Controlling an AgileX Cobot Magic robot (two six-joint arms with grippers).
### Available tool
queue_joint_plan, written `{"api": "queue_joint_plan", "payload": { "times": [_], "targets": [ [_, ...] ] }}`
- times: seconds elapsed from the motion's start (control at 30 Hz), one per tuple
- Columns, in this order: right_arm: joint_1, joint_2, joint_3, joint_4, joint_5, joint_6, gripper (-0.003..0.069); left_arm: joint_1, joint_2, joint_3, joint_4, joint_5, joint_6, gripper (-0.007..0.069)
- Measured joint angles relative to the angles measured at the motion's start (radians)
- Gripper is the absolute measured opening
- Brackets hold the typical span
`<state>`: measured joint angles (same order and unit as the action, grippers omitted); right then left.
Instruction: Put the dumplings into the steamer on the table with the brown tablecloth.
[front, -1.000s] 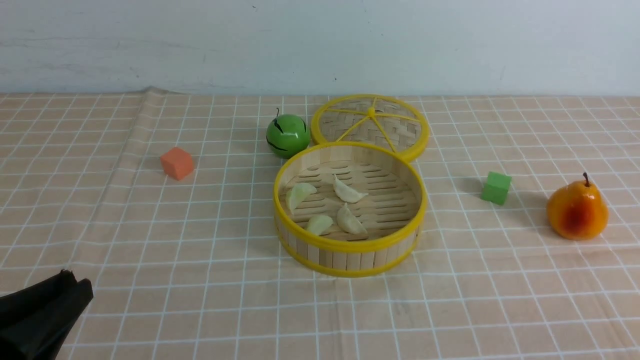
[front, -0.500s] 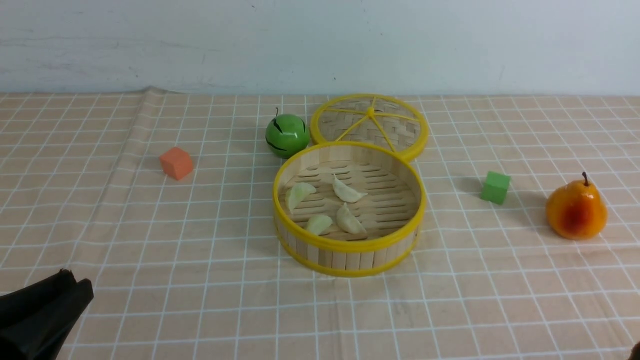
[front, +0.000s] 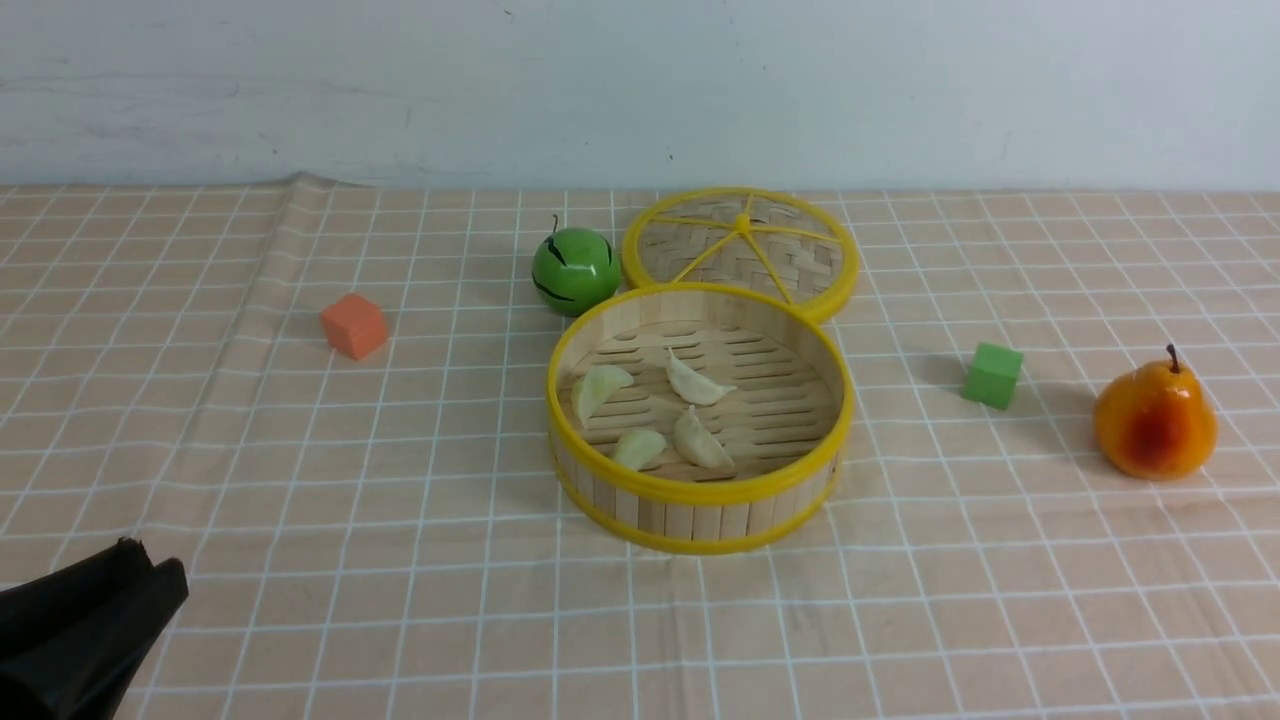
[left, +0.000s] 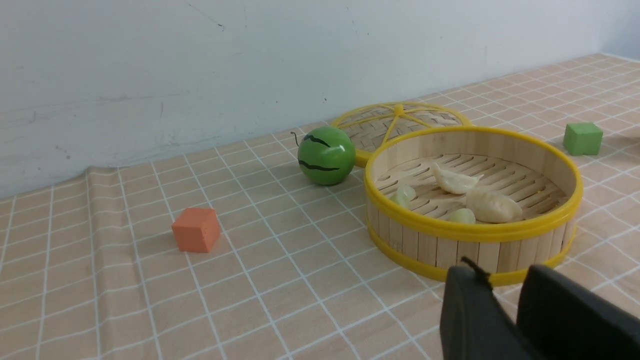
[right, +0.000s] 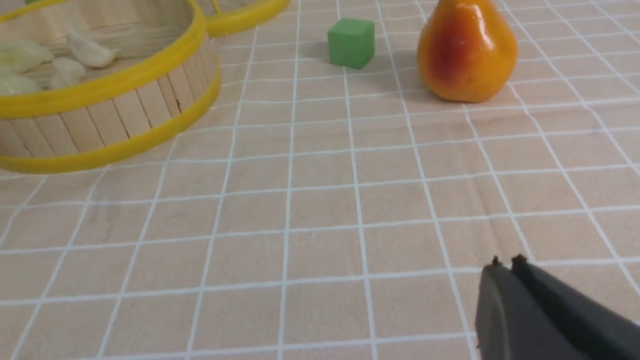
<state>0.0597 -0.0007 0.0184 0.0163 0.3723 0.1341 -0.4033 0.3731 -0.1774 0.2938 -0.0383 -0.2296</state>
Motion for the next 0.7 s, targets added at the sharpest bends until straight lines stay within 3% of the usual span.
{"api": "queue_joint_plan", "payload": {
  "times": [0.23,0.33,0.7],
  "targets": [
    [0.001,-0.001,-0.001,0.148,0.008,-0.178,-0.0001,0.0,0.0,0.0,0.0,0.0,0.0,0.0149],
    [0.001,-0.001,-0.002,0.161,0.01,-0.197,-0.0001,0.0,0.0,0.0,0.0,0.0,0.0,0.0154],
    [0.001,-0.001,-0.002,0.041,0.01,-0.039,-0.0001,0.0,0.0,0.0,0.0,0.0,0.0,0.0163]
  ]
}}
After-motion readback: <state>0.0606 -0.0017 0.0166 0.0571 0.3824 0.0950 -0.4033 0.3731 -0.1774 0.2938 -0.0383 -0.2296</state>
